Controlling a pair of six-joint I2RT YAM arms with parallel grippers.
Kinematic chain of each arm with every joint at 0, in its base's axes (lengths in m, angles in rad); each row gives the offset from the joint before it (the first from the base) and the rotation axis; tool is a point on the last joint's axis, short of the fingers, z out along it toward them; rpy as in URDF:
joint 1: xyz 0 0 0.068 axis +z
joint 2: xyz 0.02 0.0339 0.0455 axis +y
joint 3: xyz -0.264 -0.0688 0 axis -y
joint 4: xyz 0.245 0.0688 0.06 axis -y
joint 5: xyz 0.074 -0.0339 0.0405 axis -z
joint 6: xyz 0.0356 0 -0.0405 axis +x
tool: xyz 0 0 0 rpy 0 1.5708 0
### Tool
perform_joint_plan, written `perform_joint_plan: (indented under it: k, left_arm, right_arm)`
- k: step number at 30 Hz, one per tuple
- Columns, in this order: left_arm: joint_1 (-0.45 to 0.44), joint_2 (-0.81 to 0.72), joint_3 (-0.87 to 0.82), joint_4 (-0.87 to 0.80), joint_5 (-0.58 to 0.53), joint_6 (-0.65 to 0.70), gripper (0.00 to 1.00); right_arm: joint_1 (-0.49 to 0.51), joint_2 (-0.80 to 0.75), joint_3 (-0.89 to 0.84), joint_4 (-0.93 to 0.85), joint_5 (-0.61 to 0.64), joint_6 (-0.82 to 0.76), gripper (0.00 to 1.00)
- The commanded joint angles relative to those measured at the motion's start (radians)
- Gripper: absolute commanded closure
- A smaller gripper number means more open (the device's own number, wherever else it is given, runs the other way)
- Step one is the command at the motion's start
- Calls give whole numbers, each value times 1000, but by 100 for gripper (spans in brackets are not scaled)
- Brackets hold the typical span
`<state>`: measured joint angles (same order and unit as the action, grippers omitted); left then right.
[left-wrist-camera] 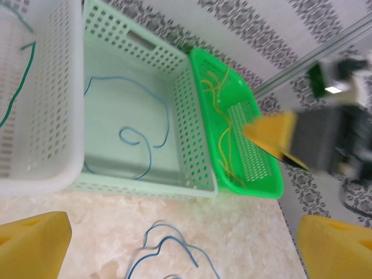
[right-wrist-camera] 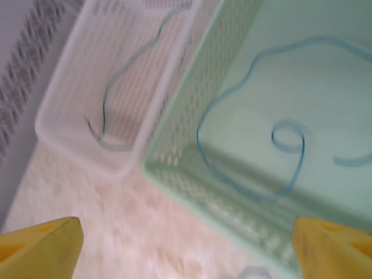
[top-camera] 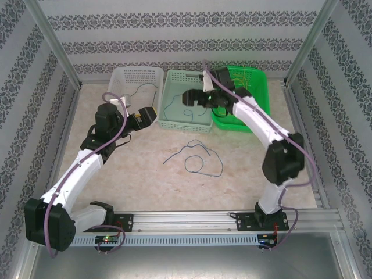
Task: Untangle the cables
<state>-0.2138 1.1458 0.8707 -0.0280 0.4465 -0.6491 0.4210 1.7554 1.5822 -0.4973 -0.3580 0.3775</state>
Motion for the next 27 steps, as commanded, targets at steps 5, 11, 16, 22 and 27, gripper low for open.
perform_joint_plan:
  k: [5,11,16,22,27]
  left_arm:
    - [-4,36,-44,-91,1,45,1]
    - [-63,96,-50,-91,1,57,0]
    - [-175,163,-13,-162,-34,126,0]
    - [-215,221,-2,-176,-35,126,3]
    - [-231,232,12,-191,-48,144,5]
  right_arm:
    - [2,-247,-403,-124,237,12,14]
    - [-6,-384,-655,-122,283,141,21]
    - [-17,-407,-775,-86,290,207,29]
    - [16,-315,-798,-89,262,239,41]
    - [54,-309,-831,-108,285,287,46]
